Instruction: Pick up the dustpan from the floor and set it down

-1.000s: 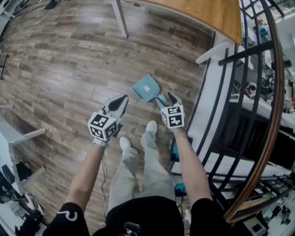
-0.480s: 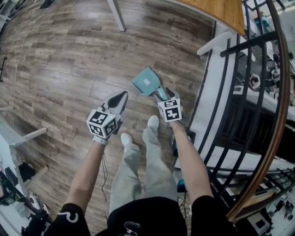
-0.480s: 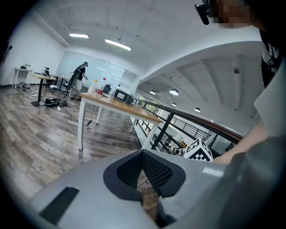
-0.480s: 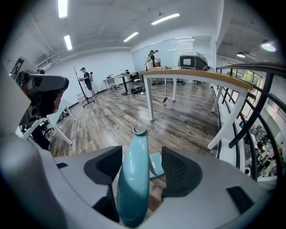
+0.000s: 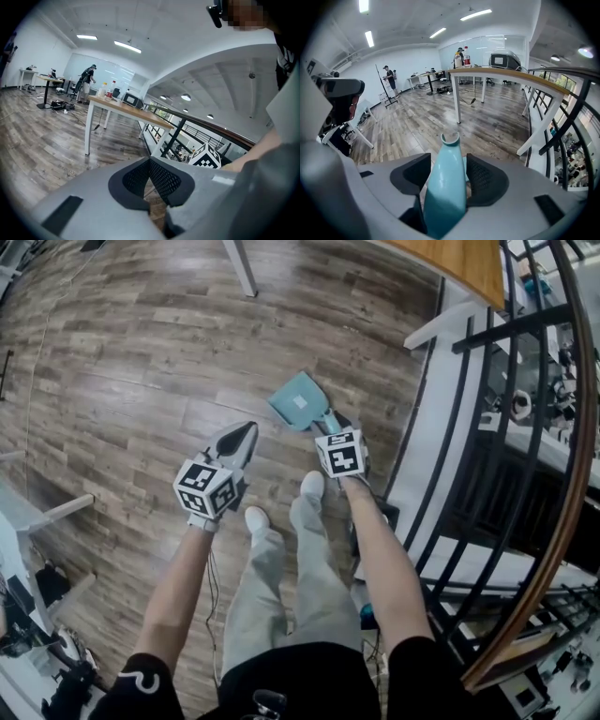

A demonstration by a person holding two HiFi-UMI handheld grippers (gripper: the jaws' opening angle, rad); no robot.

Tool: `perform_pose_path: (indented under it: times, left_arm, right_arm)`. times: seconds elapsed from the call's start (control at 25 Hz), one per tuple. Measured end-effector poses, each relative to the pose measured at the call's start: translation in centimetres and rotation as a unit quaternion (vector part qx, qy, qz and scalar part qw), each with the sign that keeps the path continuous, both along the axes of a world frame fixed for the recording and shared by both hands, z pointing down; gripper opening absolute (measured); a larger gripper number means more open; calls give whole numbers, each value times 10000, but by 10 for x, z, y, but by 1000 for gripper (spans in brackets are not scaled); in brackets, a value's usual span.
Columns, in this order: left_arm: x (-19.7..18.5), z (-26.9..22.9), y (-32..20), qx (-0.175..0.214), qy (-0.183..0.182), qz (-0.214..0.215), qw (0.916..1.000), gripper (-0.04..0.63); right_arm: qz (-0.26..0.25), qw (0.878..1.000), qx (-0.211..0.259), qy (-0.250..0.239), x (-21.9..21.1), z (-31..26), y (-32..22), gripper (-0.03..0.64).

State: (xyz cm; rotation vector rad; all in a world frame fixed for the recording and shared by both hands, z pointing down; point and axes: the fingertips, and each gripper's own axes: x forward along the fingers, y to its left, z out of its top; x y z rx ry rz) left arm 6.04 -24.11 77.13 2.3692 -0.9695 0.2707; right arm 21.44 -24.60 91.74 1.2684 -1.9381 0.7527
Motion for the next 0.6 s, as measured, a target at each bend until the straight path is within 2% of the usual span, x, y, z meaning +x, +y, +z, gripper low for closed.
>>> perform_pose_path:
  times: [0.08, 0.2, 0.36, 0.6]
  left_arm:
    - [-3, 3, -1, -22, 6, -37, 10000, -2]
    - [-6, 5, -1, -45, 22, -82, 10000, -2]
    - [-11, 7, -1, -59, 51, -129, 9999, -2]
    - [-17, 7, -8, -59, 48, -159, 9998, -2]
  right_arm:
    - [26, 9999, -157, 66, 0, 4, 2, 208]
    - [110, 9992, -277, 259, 5, 9, 4, 107]
    - [65, 9988, -166, 463, 6, 8, 2, 87]
    - [40, 9984, -198, 523, 6, 9, 2, 86]
